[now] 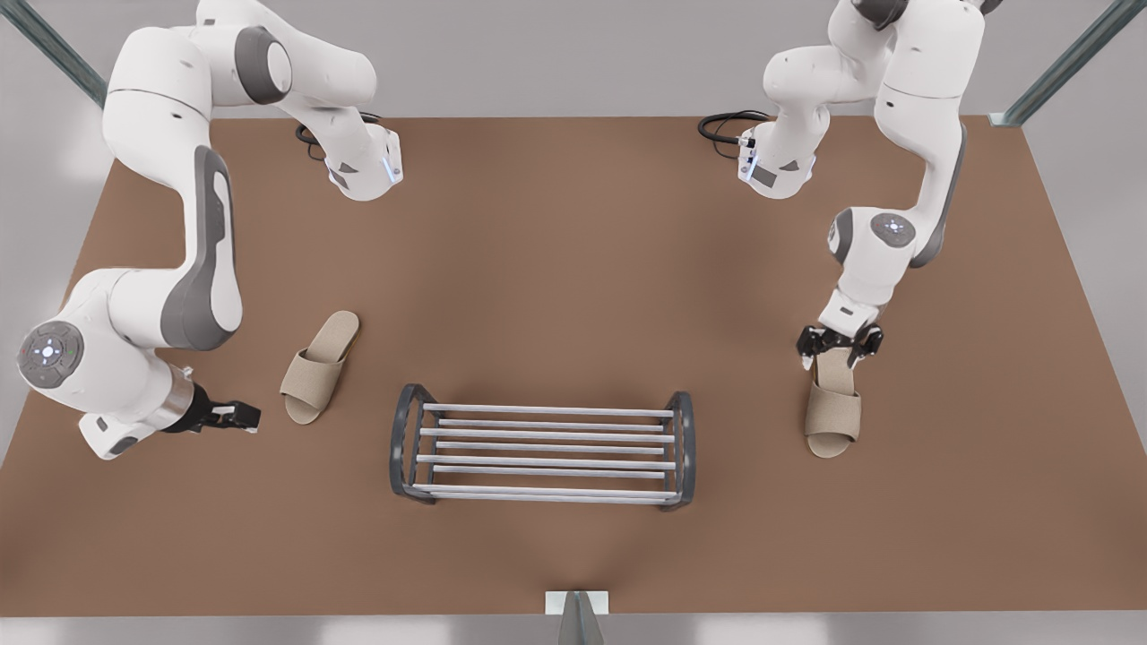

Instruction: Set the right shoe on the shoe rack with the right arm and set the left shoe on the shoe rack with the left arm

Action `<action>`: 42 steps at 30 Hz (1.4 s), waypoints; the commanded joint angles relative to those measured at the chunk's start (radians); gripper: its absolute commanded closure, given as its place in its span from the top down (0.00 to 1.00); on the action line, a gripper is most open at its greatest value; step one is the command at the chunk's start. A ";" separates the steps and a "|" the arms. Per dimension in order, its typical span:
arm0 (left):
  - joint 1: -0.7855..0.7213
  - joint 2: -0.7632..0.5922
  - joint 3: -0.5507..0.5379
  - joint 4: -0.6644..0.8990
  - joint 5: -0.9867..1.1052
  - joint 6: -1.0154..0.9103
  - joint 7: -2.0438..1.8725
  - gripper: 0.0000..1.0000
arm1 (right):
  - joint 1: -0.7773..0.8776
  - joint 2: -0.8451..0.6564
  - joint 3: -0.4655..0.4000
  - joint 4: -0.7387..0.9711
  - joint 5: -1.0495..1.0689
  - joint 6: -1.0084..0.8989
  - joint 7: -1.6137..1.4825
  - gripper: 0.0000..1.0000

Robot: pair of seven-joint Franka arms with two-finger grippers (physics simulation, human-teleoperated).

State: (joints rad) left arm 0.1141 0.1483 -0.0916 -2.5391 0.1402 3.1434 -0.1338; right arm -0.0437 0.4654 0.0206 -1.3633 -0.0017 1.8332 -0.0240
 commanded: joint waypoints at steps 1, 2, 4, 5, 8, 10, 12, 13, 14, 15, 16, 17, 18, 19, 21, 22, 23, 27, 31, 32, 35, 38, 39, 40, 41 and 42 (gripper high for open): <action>0.062 0.025 0.000 -0.006 0.081 0.349 0.040 0.99 | -0.002 -0.094 -0.001 -0.207 -0.004 0.250 0.004 1.00; 0.105 0.042 -0.002 0.000 0.174 0.349 0.039 1.00 | -0.002 -0.184 -0.001 -0.388 -0.006 0.402 0.004 1.00; 0.182 0.063 -0.002 0.008 0.332 0.349 0.039 1.00 | -0.005 -0.352 0.001 -0.666 -0.007 0.641 0.006 1.00; 0.196 0.074 -0.002 0.016 0.377 0.351 0.039 1.00 | -0.007 -0.421 0.002 -0.755 -0.007 0.690 0.006 1.00; 0.208 0.089 -0.002 0.020 0.443 0.351 0.039 0.99 | -0.073 -0.516 0.012 -1.099 -0.007 1.229 0.002 1.00; 0.213 0.126 -0.002 0.031 0.480 0.351 0.039 0.99 | -0.113 -0.518 0.015 -1.106 -0.009 1.227 -0.005 1.00; 0.228 0.163 -0.002 0.040 0.478 0.351 0.039 0.99 | -0.125 -0.524 0.015 -1.100 -0.009 1.140 -0.007 1.00; 0.242 0.185 -0.002 0.040 0.472 0.351 0.037 0.99 | -0.125 -0.522 0.015 -1.108 -0.009 1.144 -0.005 1.00; 0.248 0.200 -0.003 0.045 0.469 0.351 0.037 0.99 | -0.122 -0.537 0.018 -1.163 -0.009 1.221 -0.005 1.00; 0.263 0.231 -0.003 0.049 0.469 0.353 0.037 0.99 | -0.125 -0.531 0.028 -1.329 -0.009 1.555 0.001 1.00; 0.265 0.249 -0.003 0.053 0.469 0.353 0.037 0.99 | -0.157 -0.539 0.028 -1.425 -0.009 1.672 -0.001 1.00; 0.265 0.264 -0.003 0.056 0.469 0.353 0.037 0.99 | -0.157 -0.542 0.030 -1.429 -0.009 1.672 -0.002 1.00; 0.265 0.277 -0.003 0.066 0.466 0.353 0.037 0.99 | -0.165 -0.542 0.030 -1.429 -0.009 1.672 -0.004 1.00; 0.272 0.286 -0.003 0.072 0.466 0.353 0.037 0.99 | -0.174 -0.537 0.030 -1.430 -0.009 1.670 -0.004 1.00; 0.277 0.321 -0.005 0.105 0.473 0.353 0.037 0.99 | -0.170 -0.511 0.032 -1.430 -0.007 1.672 0.001 1.00; 0.277 0.326 -0.005 0.112 0.473 0.353 0.037 0.99 | -0.157 -0.467 0.033 -1.430 -0.007 1.672 -0.001 1.00; 0.276 0.333 -0.005 0.125 0.473 0.353 0.037 0.99 | -0.157 -0.465 0.048 -1.452 -0.007 1.672 -0.001 1.00; 0.276 0.356 -0.005 0.135 0.473 0.353 0.037 0.99 | -0.160 -0.452 0.058 -1.479 -0.007 1.672 0.001 1.00; 0.276 0.375 -0.007 0.163 0.467 0.353 0.037 0.99 | -0.160 -0.358 0.058 -1.459 -0.006 1.672 0.002 1.00; 0.276 0.384 -0.007 0.169 0.467 0.353 0.036 0.99 | -0.162 -0.333 0.056 -1.447 -0.004 1.673 0.002 1.00; 0.274 0.398 -0.008 0.184 0.467 0.353 0.036 0.99 | -0.170 -0.303 0.056 -1.430 -0.001 1.673 0.002 1.00; 0.274 0.401 -0.010 0.184 0.467 0.353 0.036 0.99 | -0.171 -0.301 0.056 -1.430 -0.001 1.673 0.002 1.00; 0.274 0.401 -0.010 0.184 0.467 0.353 0.036 0.99 | -0.173 -0.297 0.056 -1.430 0.000 1.673 0.002 1.00; 0.274 0.401 -0.010 0.184 0.467 0.353 0.036 0.99 | -0.173 -0.291 0.056 -1.430 0.000 1.673 0.002 1.00; 0.274 0.401 -0.011 0.184 0.467 0.353 0.036 0.95 | -0.173 -0.287 0.056 -1.430 0.000 1.673 0.002 1.00; 0.274 0.401 -0.011 0.184 0.467 0.353 0.036 0.85 | -0.173 -0.275 0.056 -1.430 0.000 1.673 0.002 1.00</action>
State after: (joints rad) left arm 0.3881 0.5498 -0.1022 -2.3550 0.6078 3.4963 -0.1014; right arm -0.2162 0.1872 0.0766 -2.7938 -0.0019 3.5006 -0.0224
